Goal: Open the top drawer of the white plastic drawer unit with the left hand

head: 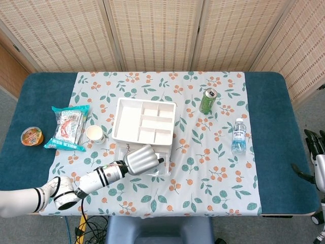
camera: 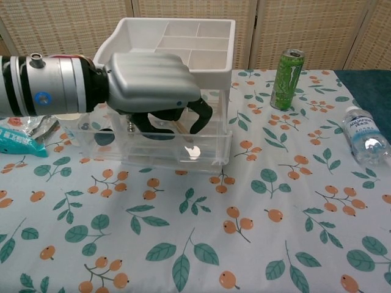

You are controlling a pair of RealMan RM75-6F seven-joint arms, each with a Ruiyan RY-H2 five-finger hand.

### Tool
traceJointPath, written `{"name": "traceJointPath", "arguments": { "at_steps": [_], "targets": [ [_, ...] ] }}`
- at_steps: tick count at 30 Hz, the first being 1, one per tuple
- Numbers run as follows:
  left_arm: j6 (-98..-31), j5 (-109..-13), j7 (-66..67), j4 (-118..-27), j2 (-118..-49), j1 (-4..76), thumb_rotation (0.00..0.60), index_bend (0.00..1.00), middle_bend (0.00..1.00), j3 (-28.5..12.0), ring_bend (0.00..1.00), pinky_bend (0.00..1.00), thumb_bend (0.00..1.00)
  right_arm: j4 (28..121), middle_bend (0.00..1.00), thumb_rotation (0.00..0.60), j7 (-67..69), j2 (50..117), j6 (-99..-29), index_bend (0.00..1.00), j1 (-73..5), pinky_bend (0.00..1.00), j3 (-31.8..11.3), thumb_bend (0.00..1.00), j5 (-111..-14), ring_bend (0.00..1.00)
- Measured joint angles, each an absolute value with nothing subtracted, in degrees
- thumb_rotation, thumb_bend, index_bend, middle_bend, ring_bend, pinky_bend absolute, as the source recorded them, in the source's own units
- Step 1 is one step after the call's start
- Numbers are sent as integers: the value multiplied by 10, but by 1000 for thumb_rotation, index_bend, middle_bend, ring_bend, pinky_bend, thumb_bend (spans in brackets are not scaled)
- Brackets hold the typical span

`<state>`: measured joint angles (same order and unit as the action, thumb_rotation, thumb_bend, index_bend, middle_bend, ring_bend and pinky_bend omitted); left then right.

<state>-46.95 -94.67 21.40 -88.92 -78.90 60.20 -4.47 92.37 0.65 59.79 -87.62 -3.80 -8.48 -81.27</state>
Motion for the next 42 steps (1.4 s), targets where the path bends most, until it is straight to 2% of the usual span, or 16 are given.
{"name": "traceJointPath", "arguments": {
  "at_steps": [11,31,42],
  "targets": [
    [-467,-939,214,-889,-791,604,600,477,1000,-44,1000,1000,403,923,123,600,6,599,-877,53,-37,11,-85,224,-812,93],
    [-479,-933,209,-887,-791,600,600,519,1000,-42,1000,1000,416,921,123,600,8,603,-877,53,-36,11,-85,224,-810,94],
    [-513,-942,189,-900,-777,586,600,525,1000,-42,1000,1000,416,922,123,600,8,603,-877,53,-36,11,-84,224,-813,94]
  ]
}}
